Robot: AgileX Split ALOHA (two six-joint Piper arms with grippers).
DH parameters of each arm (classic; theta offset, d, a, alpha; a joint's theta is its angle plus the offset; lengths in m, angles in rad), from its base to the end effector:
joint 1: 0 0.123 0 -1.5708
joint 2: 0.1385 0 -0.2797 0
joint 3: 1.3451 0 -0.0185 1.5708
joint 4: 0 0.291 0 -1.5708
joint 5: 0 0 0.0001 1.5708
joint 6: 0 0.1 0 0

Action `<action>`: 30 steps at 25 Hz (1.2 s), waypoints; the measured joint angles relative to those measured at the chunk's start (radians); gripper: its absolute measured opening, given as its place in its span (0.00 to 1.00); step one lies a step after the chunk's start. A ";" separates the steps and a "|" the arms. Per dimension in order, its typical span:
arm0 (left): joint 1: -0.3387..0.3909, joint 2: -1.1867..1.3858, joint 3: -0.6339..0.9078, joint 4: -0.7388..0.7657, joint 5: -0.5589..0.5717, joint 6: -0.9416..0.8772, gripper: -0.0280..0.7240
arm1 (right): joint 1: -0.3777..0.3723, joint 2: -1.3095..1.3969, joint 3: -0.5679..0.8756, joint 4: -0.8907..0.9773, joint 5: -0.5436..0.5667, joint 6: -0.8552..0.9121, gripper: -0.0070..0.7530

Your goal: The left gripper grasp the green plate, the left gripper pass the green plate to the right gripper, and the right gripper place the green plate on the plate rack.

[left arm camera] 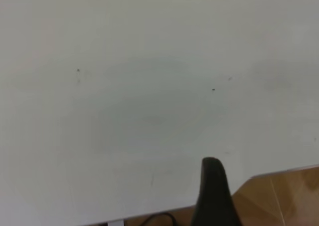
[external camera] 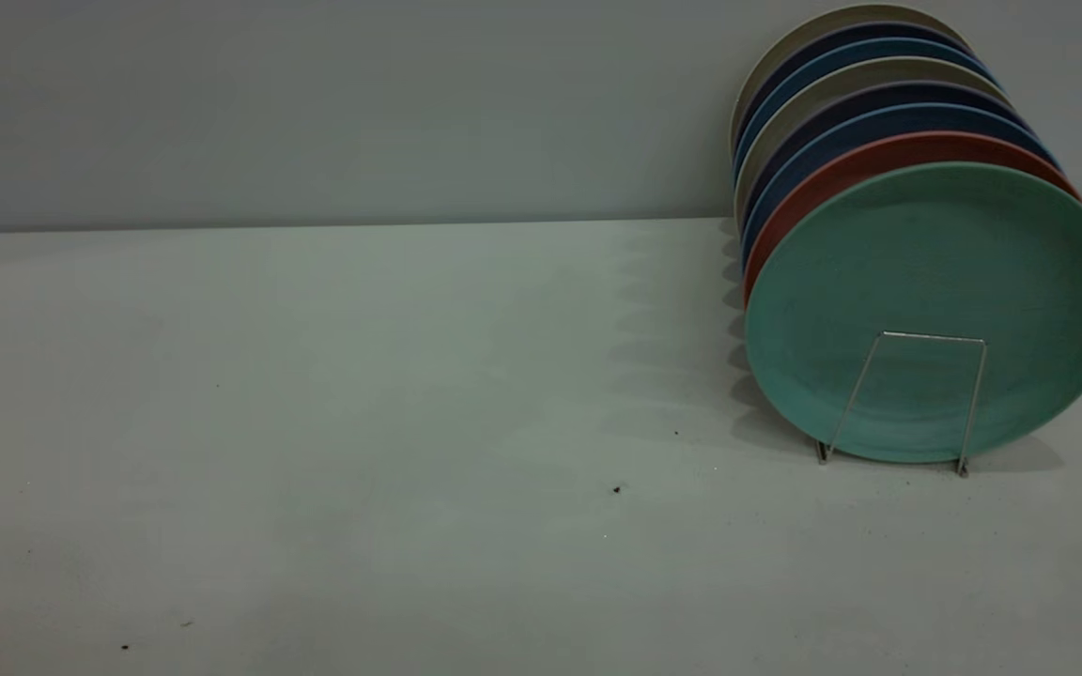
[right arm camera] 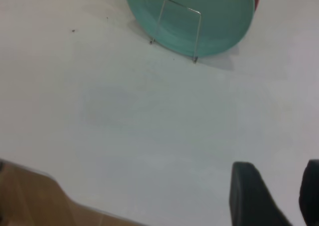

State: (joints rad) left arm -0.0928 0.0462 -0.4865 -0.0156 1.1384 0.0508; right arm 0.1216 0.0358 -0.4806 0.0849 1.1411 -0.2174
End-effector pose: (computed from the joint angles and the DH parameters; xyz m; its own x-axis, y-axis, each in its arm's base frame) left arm 0.0487 -0.0060 0.2794 -0.5659 0.0971 -0.8187 0.1294 0.9912 0.0281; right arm 0.0464 0.0134 0.2780 -0.5242 -0.2458 -0.8154 -0.2833 0.9532 -0.1053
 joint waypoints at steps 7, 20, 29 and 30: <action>-0.027 0.000 0.000 -0.017 -0.002 -0.018 0.79 | 0.000 0.000 0.000 0.000 0.000 0.001 0.36; -0.026 -0.013 0.000 -0.025 -0.004 -0.031 0.79 | -0.018 -0.012 0.000 0.000 0.000 0.001 0.36; 0.050 -0.068 0.000 -0.025 -0.004 -0.030 0.79 | -0.085 -0.054 0.000 0.000 0.000 0.002 0.36; 0.051 -0.068 0.000 -0.025 -0.004 -0.030 0.79 | -0.085 -0.054 0.000 0.000 0.000 0.003 0.36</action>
State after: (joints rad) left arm -0.0422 -0.0220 -0.4864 -0.0409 1.1345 0.0211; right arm 0.0366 -0.0187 -0.4806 0.0849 1.1414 -0.2140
